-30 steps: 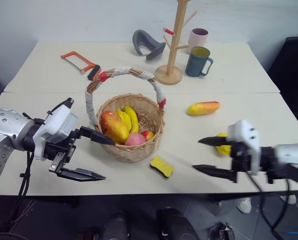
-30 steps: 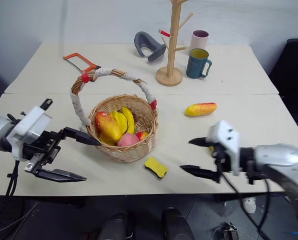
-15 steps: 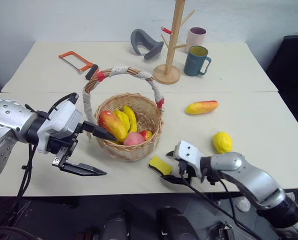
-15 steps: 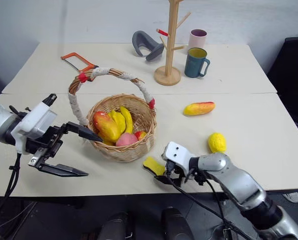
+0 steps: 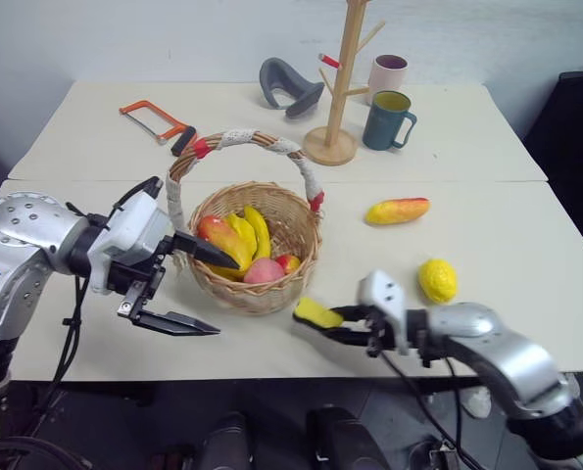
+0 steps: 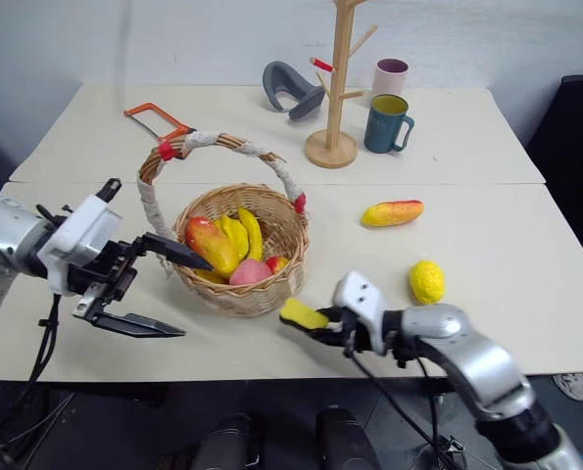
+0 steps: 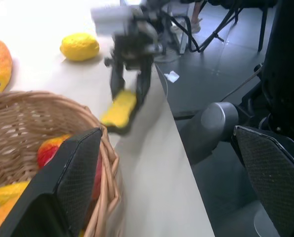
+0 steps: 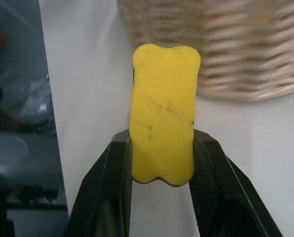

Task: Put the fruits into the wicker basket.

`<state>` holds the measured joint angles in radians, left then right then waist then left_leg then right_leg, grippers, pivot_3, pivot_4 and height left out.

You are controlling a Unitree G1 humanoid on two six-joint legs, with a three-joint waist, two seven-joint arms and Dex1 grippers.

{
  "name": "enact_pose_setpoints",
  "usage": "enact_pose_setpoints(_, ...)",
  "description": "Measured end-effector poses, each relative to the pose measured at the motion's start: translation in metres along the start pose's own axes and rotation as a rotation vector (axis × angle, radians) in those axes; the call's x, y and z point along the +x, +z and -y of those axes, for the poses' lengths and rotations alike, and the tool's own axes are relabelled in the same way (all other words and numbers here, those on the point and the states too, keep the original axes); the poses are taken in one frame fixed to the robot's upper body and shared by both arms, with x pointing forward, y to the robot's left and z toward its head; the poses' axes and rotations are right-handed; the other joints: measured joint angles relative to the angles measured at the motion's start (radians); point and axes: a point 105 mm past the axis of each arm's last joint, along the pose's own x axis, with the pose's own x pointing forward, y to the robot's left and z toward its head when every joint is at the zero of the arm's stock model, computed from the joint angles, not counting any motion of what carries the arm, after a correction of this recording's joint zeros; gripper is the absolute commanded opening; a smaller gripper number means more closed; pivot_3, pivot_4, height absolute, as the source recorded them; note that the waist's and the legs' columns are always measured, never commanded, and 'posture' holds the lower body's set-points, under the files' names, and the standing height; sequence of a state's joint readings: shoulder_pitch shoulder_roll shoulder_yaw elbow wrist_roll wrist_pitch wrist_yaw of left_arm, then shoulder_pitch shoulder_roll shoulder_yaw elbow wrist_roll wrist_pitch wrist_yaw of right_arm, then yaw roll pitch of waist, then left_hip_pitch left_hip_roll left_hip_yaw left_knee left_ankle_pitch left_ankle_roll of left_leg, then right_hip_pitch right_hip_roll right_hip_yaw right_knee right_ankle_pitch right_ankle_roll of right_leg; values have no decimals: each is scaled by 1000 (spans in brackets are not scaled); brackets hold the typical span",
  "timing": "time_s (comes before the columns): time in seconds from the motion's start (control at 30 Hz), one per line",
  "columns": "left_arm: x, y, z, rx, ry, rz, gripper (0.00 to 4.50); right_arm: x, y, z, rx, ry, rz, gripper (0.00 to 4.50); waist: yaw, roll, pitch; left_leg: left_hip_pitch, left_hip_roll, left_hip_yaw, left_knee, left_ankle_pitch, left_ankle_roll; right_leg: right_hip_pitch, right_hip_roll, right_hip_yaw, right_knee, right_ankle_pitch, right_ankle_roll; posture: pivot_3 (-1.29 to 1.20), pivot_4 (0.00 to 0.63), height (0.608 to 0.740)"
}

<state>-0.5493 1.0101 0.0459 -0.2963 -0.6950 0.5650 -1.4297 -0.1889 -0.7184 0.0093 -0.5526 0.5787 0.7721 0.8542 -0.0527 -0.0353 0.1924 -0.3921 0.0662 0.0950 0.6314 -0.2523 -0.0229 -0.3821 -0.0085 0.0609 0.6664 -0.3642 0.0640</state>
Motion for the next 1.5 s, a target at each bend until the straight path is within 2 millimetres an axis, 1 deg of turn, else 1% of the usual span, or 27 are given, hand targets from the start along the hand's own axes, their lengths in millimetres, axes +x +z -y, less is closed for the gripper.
enact_pose_setpoints(0.07, 6, 19, -7, 13, 1, 117, 4500, -38, 4, 19, 75, -140, -3, 1143, 13, 0, 0, 0, -1, -1, 1, 0, 1, 1, -1, -1, -1, 0, 1, 0, 150, 740)
enact_pose_setpoints(0.13, 7, 34, -9, -3, -6, 207, 4500, -84, 12, 42, 101, -334, -8, 1143, 20, 0, 0, 1, -1, -2, 0, 0, 1, 3, 0, -1, -3, 1, 1, 0, 150, 740)
enact_pose_setpoints(0.2, 5, 39, -8, -12, -6, 237, 4500, -122, 17, 59, 109, -509, -8, 1143, 17, 0, 0, 2, -1, -1, -1, 0, 1, 4, 0, 0, -4, 1, 1, 0, 150, 740)
enact_pose_setpoints(0.23, 6, 39, -8, -10, -7, 238, 4500, -142, 14, 68, 122, -609, -33, 1143, 16, 1, 0, 3, -1, -1, -1, 0, 1, 5, 0, 0, -4, 1, 1, 0, 150, 740)
enact_pose_setpoints(0.27, 7, 38, -7, -13, -9, 239, 4500, -171, 2, 81, 160, -752, -81, 1143, 15, 0, 0, 3, -1, -1, -1, 0, 0, 5, 1, 0, -5, 0, 1, 0, 150, 740)
enact_pose_setpoints(0.37, 8, 34, -7, -15, -5, 232, 4500, -189, -13, 88, 208, -852, -133, 1143, 9, 1, 0, 4, 0, 0, -1, 0, 0, 5, 1, 1, -4, 0, 1, 0, 150, 740)
enact_pose_setpoints(0.4, 9, 30, -7, -17, -2, 228, 4500, -198, -27, 95, 254, -917, -166, 1143, 3, 1, 0, 3, -1, 0, -1, 1, 0, 5, 1, 1, -4, 1, 1, 0, 150, 740)
enact_pose_setpoints(0.43, 11, 28, -7, -16, -5, 225, 4500, -203, -35, 98, 277, -956, -185, 1143, -1, 1, 0, 3, -1, 0, -1, 1, 0, 5, 1, 2, -4, 1, 2, 0, 150, 740)
enact_pose_setpoints(0.5, 12, 27, -7, -8, -9, 218, 4500, -204, -46, 103, 314, -995, -194, 1837, -5, 1, 0, 4, -1, 0, -1, 1, 0, 5, 1, 2, -4, 1, 2, 0, 150, 740)
enact_pose_setpoints(0.53, 13, 27, -7, -1, -8, 213, 4500, -202, -50, 108, 346, -1021, -151, 2107, -9, 0, 0, 4, 0, 0, -1, 1, 0, 5, 1, 2, -4, 1, 2, 0, 150, 740)
enact_pose_setpoints(0.57, 14, 26, -8, 1, -11, 211, 4500, -201, -55, 112, 376, -1049, -117, 2506, -10, 1, 0, 4, -1, 1, -1, 1, 0, 5, 1, 2, -4, 2, 3, 0, 150, 740)
enact_pose_setpoints(0.6, 15, 26, -8, 3, -12, 210, 4500, -199, -61, 115, 399, -1071, -101, 2804, -10, 2, 0, 4, -1, 1, -1, 2, 0, 5, 1, 2, -4, 2, 3, 0, 150, 740)
enact_pose_setpoints(0.63, 15, 26, -8, 3, -11, 209, 4500, -197, -66, 117, 409, -1079, -112, 3213, -8, 3, 0, 4, -1, 0, -2, 3, -2, 5, 1, 2, -4, 2, 3, 0, 150, 740)
enact_pose_setpoints(0.7, 15, 26, -8, 3, -10, 209, 4500, -195, -70, 118, 407, -1093, -127, 3864, -6, 4, 1, 3, -1, 0, -2, 4, -3, 4, 1, 2, -4, 1, 3, 0, 150, 740)
enact_pose_setpoints(0.73, 15, 26, -8, 3, -9, 209, 4500, -197, -70, 118, 404, -1105, -128, 4222, -4, 4, 1, 3, -1, 0, -2, 4, -4, 4, 1, 2, -4, 1, 3, 0, 150, 740)
enact_pose_setpoints(0.77, 15, 26, -8, 2, -9, 209, 4500, -197, -68, 118, 396, -1109, -125, 4467, -4, 4, 1, 3, -1, 0, -2, 4, -4, 5, 1, 2, -5, 1, 3, 0, 150, 740)
enact_pose_setpoints(0.97, 15, 19, -9, -8, 17, 194, 4500, -184, -42, 114, 317, -1070, -77, 4467, -6, 4, 1, 3, -1, 1, -2, 4, -4, 5, 1, 2, -5, 1, 4, 0, 150, 740)
enact_pose_setpoints(1.0, 15, 18, -9, -11, 22, 193, 4500, -178, -38, 112, 326, -1052, -51, 4467, -7, 4, 1, 4, -1, 0, -2, 4, -4, 5, 1, 2, -5, 1, 4, 0, 150, 740)
enact_pose_setpoints(1.03, 16, 17, -10, -14, 27, 192, 4500, -166, -33, 107, 334, -1009, -16, 4467, -8, 4, 1, 3, 0, 0, -3, 3, -4, 5, 1, 2, -4, 1, 4, 0, 150, 740)
enact_pose_setpoints(1.1, 16, 17, -10, -12, 34, 191, 4500, -146, -29, 100, 354, -934, 16, 4467, -6, 4, 1, 3, 0, -1, -3, 3, -3, 5, 2, 2, -4, 1, 4, 0, 150, 740)
enact_pose_setpoints(1.2, 17, 18, -10, -8, 39, 188, 4500, -123, -32, 96, 396, -884, 41, 4467, -5, 4, 1, 3, -1, 0, -3, 3, -3, 5, 1, 2, -5, 1, 4, 0, 150, 740)
enact_pose_setpoints(1.3, 17, 18, -11, -6, 47, 185, 4500, -107, -40, 93, 406, -841, 1, 4467, -5, 4, 1, 2, -1, 0, -3, 3, -3, 5, 0, 2, -5, 1, 4, 0, 150, 740)
enact_pose_setpoints(1.5, 17, 18, -11, -3, 54, 181, 4500, -90, -55, 91, 432, -793, -69, 4467, -4, 4, 1, 2, -1, 0, -3, 3, -3, 4, 0, 2, -6, 1, 4, 0, 150, 740)
